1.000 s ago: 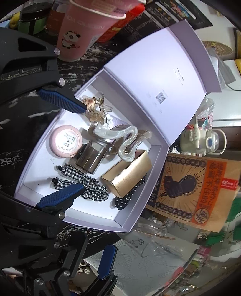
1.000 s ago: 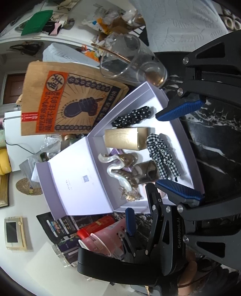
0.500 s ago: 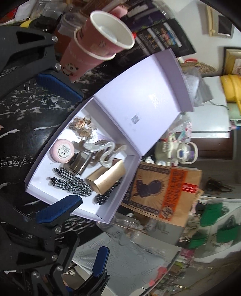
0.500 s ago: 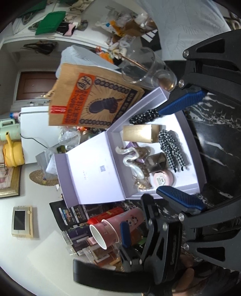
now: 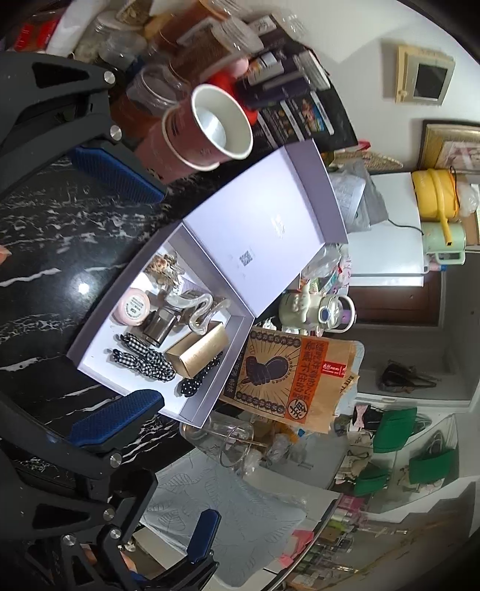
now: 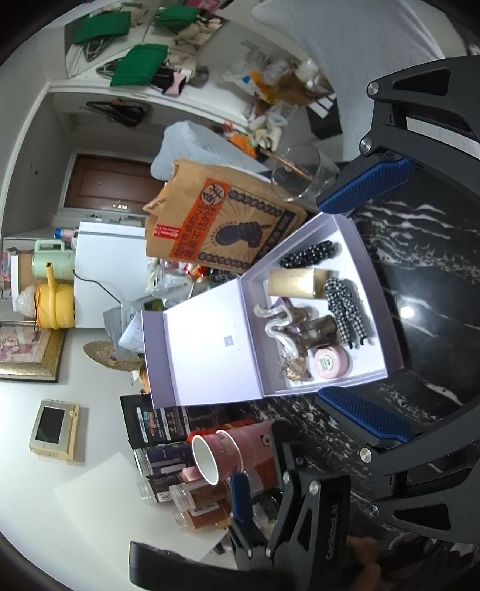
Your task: Organize rigid objects
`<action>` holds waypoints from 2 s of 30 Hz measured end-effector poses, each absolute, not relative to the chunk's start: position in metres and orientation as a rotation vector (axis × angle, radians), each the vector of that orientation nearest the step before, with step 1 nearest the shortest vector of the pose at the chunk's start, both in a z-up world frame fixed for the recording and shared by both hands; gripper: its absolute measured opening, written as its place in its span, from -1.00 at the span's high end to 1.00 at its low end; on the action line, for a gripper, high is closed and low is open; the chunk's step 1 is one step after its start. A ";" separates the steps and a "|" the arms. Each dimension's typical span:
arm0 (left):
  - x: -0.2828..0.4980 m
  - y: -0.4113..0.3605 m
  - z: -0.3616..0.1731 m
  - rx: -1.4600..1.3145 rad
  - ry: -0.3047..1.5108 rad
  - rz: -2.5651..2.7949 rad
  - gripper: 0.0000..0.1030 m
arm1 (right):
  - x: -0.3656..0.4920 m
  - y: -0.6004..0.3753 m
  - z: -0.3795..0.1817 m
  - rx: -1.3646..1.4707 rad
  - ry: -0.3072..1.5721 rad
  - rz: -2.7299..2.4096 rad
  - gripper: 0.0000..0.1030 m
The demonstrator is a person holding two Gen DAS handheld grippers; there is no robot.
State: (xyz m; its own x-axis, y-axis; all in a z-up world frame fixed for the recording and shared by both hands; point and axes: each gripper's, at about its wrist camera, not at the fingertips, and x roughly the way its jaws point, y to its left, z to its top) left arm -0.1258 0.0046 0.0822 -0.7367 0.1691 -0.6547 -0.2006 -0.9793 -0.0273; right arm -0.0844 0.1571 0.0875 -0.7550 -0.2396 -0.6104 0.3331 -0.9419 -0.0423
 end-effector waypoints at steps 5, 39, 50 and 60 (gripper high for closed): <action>-0.109 -0.006 0.082 -1.044 0.055 2.796 -0.99 | -0.071 0.158 0.087 0.915 0.182 -2.699 -0.88; -0.061 -0.024 0.059 -1.097 0.075 2.828 -0.99 | -0.026 0.151 0.061 1.008 0.103 -2.748 -0.88; -0.058 -0.023 0.062 -1.085 0.084 2.826 -0.99 | -0.024 0.151 0.063 1.001 0.100 -2.748 -0.88; -0.055 -0.024 0.064 -1.081 0.092 2.830 -0.99 | -0.023 0.151 0.064 1.001 0.101 -2.749 -0.88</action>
